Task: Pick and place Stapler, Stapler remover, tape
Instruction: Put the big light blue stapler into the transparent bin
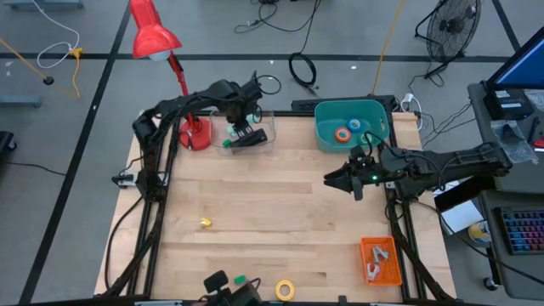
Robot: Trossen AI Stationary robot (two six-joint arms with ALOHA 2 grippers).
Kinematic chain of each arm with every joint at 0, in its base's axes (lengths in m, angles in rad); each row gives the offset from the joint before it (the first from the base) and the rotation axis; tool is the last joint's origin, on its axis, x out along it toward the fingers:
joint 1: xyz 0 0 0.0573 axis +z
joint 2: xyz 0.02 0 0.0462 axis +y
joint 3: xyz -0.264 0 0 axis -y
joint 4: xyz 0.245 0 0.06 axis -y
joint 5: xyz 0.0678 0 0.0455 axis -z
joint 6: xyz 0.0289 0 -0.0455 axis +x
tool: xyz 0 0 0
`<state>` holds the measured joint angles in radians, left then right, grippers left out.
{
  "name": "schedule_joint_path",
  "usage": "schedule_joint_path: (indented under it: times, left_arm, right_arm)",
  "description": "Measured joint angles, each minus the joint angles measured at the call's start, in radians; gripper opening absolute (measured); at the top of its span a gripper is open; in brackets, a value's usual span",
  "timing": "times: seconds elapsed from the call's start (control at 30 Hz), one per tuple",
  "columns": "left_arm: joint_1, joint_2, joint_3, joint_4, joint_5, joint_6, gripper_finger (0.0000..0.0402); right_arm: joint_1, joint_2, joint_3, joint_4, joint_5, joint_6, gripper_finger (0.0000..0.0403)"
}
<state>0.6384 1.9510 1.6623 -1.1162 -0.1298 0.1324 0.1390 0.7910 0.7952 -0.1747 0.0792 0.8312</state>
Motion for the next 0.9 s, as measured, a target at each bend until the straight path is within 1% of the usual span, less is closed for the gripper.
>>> schedule_joint_path:
  times: [0.07, 0.13, 0.27, 0.47, 0.57, 0.9]
  left_arm:
    - [-0.005, 0.006, 0.0, 0.031, -0.025, 0.016, 0.0125]
    - [-0.006, 0.006, 0.0, 0.073, -0.028, 0.021, 0.0125]
    - [-0.003, 0.006, 0.0, 0.132, 0.004, 0.023, 0.0125]
    - [-0.002, 0.04, 0.0, 0.114, 0.014, 0.05, 0.0125]
    - [-0.003, 0.059, 0.0, 0.112, 0.034, 0.05, 0.0125]
    - [-0.017, 0.094, 0.0, 0.113, 0.035, 0.057, 0.0125]
  right_arm:
    - [0.0, 0.017, 0.0, 0.023, 0.0, 0.011, 0.0139]
    - [0.0, 0.033, 0.0, 0.052, -0.001, 0.014, 0.0139]
    - [0.0, 0.067, 0.0, 0.1, -0.001, 0.018, 0.0139]
    - [0.0, 0.096, 0.0, 0.104, -0.003, 0.025, 0.0139]
    - [0.0, 0.097, 0.0, 0.104, -0.003, 0.028, 0.0139]
    - [0.0, 0.097, 0.0, 0.14, -0.002, 0.024, 0.0139]
